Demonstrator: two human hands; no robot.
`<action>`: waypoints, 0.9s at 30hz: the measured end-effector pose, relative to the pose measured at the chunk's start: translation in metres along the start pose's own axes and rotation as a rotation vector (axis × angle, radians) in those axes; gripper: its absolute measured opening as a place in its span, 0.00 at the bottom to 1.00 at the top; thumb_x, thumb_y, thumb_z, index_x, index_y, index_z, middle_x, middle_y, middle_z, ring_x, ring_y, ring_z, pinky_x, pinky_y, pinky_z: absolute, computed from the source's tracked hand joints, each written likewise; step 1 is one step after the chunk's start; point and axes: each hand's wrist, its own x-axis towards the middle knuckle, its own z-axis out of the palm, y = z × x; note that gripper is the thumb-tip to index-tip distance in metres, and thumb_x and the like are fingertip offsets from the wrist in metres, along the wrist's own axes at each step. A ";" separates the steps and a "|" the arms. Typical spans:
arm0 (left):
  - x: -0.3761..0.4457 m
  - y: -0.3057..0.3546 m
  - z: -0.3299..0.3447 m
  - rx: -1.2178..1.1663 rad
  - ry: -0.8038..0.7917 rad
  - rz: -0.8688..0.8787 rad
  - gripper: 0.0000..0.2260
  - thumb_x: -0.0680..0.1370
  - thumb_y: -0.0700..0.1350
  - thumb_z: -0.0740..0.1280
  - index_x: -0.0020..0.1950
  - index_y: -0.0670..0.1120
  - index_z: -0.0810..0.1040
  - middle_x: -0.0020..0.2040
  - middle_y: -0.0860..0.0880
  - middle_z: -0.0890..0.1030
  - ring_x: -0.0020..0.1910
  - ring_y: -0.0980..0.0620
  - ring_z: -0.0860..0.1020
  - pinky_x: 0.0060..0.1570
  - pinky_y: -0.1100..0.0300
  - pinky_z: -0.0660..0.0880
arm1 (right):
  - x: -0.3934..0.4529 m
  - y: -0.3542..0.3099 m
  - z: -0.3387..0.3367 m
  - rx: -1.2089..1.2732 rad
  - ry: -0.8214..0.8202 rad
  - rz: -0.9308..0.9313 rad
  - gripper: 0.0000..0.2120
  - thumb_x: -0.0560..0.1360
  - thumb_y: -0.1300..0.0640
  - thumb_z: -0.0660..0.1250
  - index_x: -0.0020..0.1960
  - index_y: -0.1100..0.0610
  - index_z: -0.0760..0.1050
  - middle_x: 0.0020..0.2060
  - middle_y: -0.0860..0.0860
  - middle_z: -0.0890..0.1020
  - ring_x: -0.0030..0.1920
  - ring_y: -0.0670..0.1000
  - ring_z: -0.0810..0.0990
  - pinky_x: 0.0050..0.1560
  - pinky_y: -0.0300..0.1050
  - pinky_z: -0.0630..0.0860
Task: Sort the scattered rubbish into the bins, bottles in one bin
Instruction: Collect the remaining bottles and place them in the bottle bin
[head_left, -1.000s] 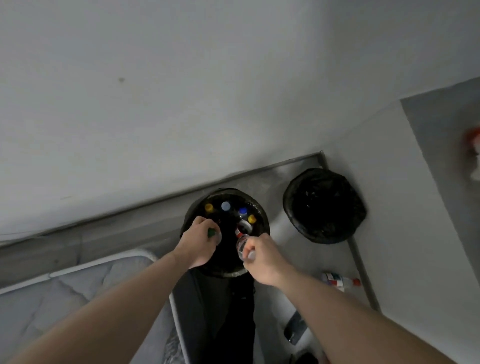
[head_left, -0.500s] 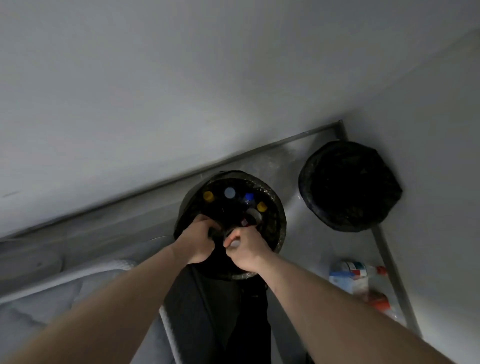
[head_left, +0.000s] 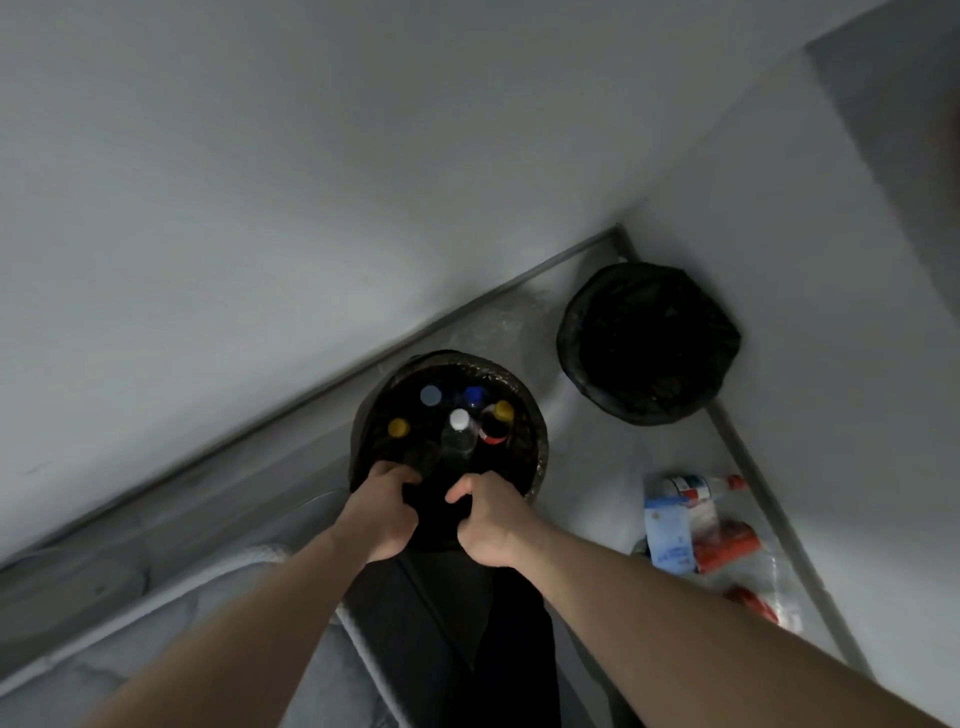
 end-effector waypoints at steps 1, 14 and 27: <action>-0.012 0.003 -0.002 0.004 0.006 0.004 0.23 0.76 0.37 0.60 0.70 0.48 0.74 0.74 0.49 0.66 0.70 0.44 0.71 0.71 0.56 0.67 | -0.015 0.003 -0.006 -0.015 0.028 -0.004 0.23 0.76 0.67 0.66 0.68 0.50 0.74 0.69 0.50 0.69 0.68 0.54 0.72 0.66 0.43 0.72; -0.242 0.128 -0.022 0.104 0.090 0.199 0.18 0.79 0.42 0.63 0.68 0.51 0.76 0.71 0.51 0.68 0.62 0.46 0.77 0.64 0.52 0.74 | -0.317 0.105 -0.081 0.072 0.299 0.100 0.24 0.76 0.59 0.66 0.71 0.49 0.68 0.67 0.50 0.70 0.61 0.54 0.77 0.61 0.47 0.74; -0.499 0.308 0.078 0.222 0.189 0.574 0.19 0.77 0.50 0.71 0.69 0.52 0.75 0.69 0.50 0.70 0.57 0.52 0.74 0.60 0.58 0.72 | -0.586 0.249 -0.060 0.264 0.610 0.044 0.25 0.74 0.57 0.66 0.70 0.52 0.71 0.67 0.50 0.72 0.67 0.53 0.73 0.66 0.45 0.71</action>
